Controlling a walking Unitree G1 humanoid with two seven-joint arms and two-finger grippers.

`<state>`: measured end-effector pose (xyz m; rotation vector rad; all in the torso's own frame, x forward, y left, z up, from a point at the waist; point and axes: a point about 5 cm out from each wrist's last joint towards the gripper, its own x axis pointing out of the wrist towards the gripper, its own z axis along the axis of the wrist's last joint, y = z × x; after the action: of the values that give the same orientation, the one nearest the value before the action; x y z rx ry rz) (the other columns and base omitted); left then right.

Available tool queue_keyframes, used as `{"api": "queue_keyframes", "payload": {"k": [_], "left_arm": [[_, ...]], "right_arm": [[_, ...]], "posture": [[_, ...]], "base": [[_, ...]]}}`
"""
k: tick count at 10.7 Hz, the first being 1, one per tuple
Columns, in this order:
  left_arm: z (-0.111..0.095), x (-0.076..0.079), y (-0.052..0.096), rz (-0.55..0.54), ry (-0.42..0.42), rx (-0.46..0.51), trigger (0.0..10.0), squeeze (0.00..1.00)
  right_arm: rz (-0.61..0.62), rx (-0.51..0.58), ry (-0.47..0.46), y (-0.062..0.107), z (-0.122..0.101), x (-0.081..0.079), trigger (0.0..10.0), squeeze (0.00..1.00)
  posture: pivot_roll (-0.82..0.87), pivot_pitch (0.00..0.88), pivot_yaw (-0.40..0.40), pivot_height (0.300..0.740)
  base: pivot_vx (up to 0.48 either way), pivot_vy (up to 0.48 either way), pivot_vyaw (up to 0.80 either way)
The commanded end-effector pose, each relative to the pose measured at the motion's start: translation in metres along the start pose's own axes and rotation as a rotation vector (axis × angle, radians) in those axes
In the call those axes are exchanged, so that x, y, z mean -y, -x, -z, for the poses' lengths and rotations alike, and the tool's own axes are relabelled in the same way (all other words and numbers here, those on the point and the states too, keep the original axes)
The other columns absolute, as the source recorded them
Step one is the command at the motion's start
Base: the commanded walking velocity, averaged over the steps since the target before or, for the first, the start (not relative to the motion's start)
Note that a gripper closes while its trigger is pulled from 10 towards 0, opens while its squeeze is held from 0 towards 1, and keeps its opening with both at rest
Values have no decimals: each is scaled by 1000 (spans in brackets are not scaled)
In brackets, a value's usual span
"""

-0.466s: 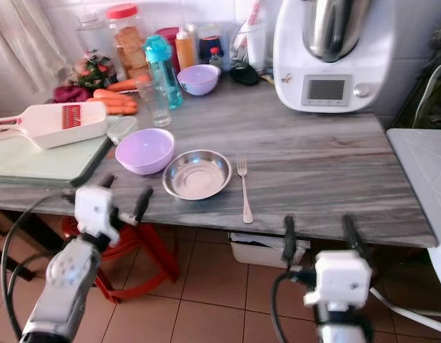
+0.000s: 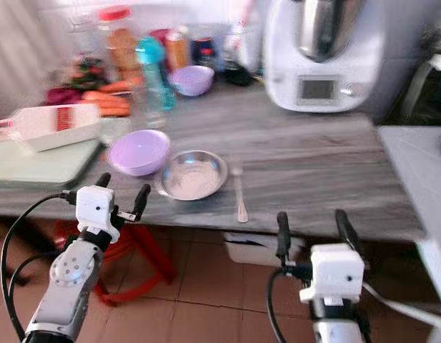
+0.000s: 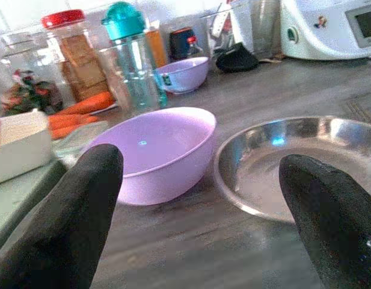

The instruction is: Setting the table

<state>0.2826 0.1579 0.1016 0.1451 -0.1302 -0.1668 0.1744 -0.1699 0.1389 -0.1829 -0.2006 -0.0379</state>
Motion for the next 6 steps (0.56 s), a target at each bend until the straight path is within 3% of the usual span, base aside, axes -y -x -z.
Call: {"api": "queue_keyframes", "payload": {"k": [1,2,4,6], "left_arm": [[-2,-5,3,-25,-15,7,10000,0],[-2,-5,5,-23,-14,6,10000,0],[17,-15,28,-61,-68,-64,10000,0],[23,-24,39,-102,-93,-94,10000,0]], "right_arm": [[-10,9,-13,-2,-4,0,10000,0],[-10,5,-19,-2,-3,-1,10000,0],[-27,-20,-33,-4,3,-5,10000,0],[-38,-51,-43,-7,13,-8,10000,0]], "posture": [[-87,0,80,740],[-79,0,75,740],[-53,0,67,740],[-16,0,50,740]], "base": [[0,0,-463],[0,0,0],[0,0,0],[0,0,0]]}}
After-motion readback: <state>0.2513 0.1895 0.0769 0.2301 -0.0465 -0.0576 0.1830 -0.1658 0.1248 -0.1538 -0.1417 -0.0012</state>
